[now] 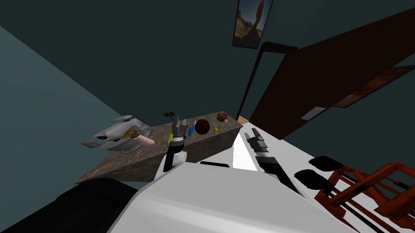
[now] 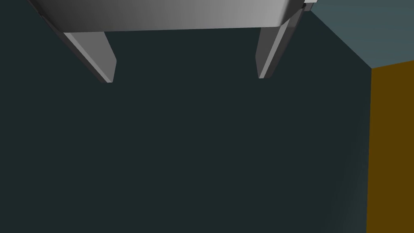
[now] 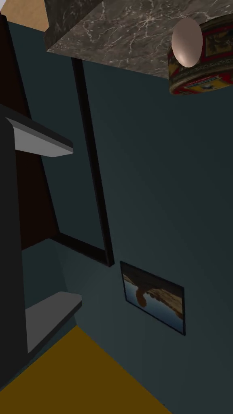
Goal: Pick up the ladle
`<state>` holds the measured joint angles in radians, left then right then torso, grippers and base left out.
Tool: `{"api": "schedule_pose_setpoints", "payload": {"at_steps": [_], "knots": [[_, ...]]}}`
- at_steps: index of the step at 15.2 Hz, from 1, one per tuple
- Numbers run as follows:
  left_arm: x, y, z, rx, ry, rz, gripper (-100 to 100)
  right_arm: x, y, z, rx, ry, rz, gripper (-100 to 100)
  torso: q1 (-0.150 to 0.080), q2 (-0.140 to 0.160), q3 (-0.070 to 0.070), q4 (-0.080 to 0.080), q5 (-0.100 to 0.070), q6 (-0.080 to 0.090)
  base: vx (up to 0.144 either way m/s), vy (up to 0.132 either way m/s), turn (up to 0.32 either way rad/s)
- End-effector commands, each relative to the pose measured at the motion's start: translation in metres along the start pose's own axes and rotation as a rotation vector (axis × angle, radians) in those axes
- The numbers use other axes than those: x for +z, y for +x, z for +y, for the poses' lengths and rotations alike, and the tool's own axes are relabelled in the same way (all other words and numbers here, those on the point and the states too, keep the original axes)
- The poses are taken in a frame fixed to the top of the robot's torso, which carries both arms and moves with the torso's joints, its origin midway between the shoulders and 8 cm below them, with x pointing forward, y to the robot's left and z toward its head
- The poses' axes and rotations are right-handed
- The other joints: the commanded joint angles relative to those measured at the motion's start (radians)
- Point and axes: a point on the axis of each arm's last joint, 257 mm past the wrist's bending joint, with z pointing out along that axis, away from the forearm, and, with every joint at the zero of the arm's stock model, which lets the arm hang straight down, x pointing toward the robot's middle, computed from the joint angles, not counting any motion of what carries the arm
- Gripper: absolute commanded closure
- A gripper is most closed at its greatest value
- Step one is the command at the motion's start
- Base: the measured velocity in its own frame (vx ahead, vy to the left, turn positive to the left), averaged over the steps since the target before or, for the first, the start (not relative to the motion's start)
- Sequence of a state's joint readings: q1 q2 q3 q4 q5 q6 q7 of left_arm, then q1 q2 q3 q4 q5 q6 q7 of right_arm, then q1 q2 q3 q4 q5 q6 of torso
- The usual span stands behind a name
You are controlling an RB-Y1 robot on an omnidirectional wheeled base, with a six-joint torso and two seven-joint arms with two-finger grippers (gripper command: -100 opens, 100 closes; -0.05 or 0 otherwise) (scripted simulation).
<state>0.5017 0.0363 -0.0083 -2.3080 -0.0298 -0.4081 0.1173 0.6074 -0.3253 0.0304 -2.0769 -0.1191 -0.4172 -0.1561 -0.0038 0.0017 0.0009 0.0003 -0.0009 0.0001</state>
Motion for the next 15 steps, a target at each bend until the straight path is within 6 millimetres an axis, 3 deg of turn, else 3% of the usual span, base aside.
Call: {"api": "schedule_pose_setpoints", "payload": {"at_steps": [1,2,4,5,6,7,9,10,12,13,15], "knots": [[0.000,0.000,0.000,0.000,0.000,0.000,0,-0.009,-0.002,-0.015,-0.013,0.049,0.025,-100,0.000,0.000,0.000,0.000,0.000,0.000,-0.017,-0.040,-0.006],[0.000,0.000,0.000,0.000,0.000,0.000,0,-0.020,-0.006,-0.036,-0.006,0.111,0.027,-100,0.000,0.000,0.000,0.000,0.000,0.000,-0.010,-0.045,0.009],[0.000,0.000,0.000,0.000,0.000,0.000,0,-0.020,-0.006,-0.036,-0.025,0.117,0.049,-100,0.000,0.000,0.000,0.000,0.000,0.000,-0.013,-0.040,0.008],[0.000,0.000,0.000,0.000,0.000,0.000,0,-0.034,-0.012,-0.057,-0.023,0.184,0.056,-100,0.000,0.000,0.000,0.000,0.000,0.000,-0.012,-0.031,0.025],[0.000,0.000,0.000,0.000,0.000,0.000,0,-0.034,-0.012,-0.057,-0.037,0.189,0.073,-100,0.000,0.000,0.000,0.000,0.000,0.000,-0.014,-0.033,0.027],[0.000,0.000,0.000,0.000,0.000,0.000,0,-0.049,-0.018,-0.078,-0.030,0.255,0.070,-100,0.001,0.000,0.000,0.000,0.000,0.000,-0.015,-0.041,0.050],[0.000,0.000,0.000,0.000,0.000,0.000,0,-0.049,-0.019,-0.078,-0.052,0.263,0.096,-100,0.000,0.000,0.000,0.000,0.000,0.000,-0.012,-0.034,0.035],[0.000,0.000,0.000,0.000,0.000,0.000,0,-0.066,-0.026,-0.099,-0.045,0.332,0.092,-100,0.001,0.000,0.000,0.000,0.000,0.000,-0.009,-0.027,0.062],[0.000,0.000,0.000,0.000,0.000,0.000,0,-0.066,-0.028,-0.098,-0.069,0.340,0.118,-100,0.001,-0.001,0.000,0.000,0.000,0.000,-0.005,-0.023,0.044],[0.000,0.000,0.000,0.000,0.000,0.000,0,-0.084,-0.036,-0.119,-0.065,0.411,0.115,-100,0.001,-0.001,-0.001,0.000,0.000,0.000,-0.005,-0.018,0.083],[0.000,0.000,0.000,0.000,0.000,0.000,0,-0.084,-0.038,-0.118,-0.088,0.419,0.139,-100,0.002,-0.001,-0.001,0.000,0.000,0.000,-0.006,-0.018,0.058]]}}
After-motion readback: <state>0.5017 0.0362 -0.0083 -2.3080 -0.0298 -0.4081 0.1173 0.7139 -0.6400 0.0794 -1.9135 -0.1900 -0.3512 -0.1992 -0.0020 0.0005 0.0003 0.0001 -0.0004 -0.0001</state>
